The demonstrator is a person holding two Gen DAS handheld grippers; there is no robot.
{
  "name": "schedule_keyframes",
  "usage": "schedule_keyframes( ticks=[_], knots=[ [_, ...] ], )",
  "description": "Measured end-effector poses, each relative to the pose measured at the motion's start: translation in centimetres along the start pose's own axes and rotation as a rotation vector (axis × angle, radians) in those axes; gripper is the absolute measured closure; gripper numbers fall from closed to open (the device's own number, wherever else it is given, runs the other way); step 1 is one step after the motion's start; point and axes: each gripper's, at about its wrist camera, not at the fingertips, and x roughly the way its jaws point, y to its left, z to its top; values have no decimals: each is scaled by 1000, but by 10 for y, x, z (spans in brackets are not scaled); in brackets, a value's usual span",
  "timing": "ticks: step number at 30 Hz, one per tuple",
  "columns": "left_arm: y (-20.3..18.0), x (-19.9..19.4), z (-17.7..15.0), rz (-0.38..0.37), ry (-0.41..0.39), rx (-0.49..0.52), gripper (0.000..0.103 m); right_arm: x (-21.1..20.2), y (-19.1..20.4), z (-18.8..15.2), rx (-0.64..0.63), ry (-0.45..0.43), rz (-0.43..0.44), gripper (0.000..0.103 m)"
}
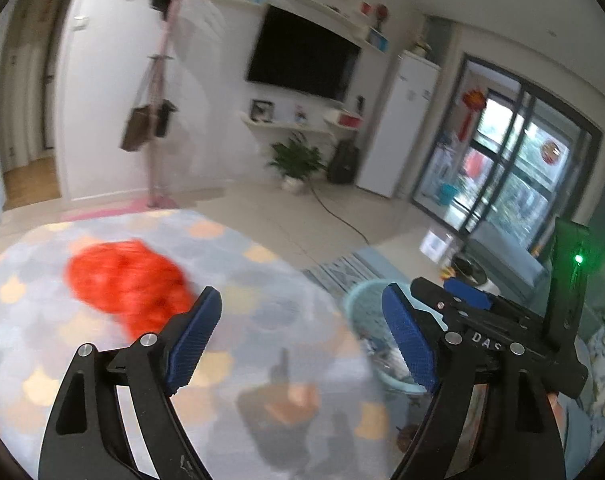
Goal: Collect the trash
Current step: 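Move both open tools back to the red plastic bag on the table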
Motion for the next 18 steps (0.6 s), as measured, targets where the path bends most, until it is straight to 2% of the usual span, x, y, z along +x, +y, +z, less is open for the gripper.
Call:
schedule_keyframes(
  ticks=[4,7,14,18],
  knots=[
    [33,-26,1,109,-61,-4,16,6,45,1,-57,-4,49,33],
    [56,-37,0,198,-91,-2,14,17,74,1,-84,12,84,33],
    [114,-33,2,415,-106,-53,14,47,137,0,-178,60,165,33],
    [143,-28,-3,434,-88,-133,14,72,162,0,-201,109,211,29]
  ],
)
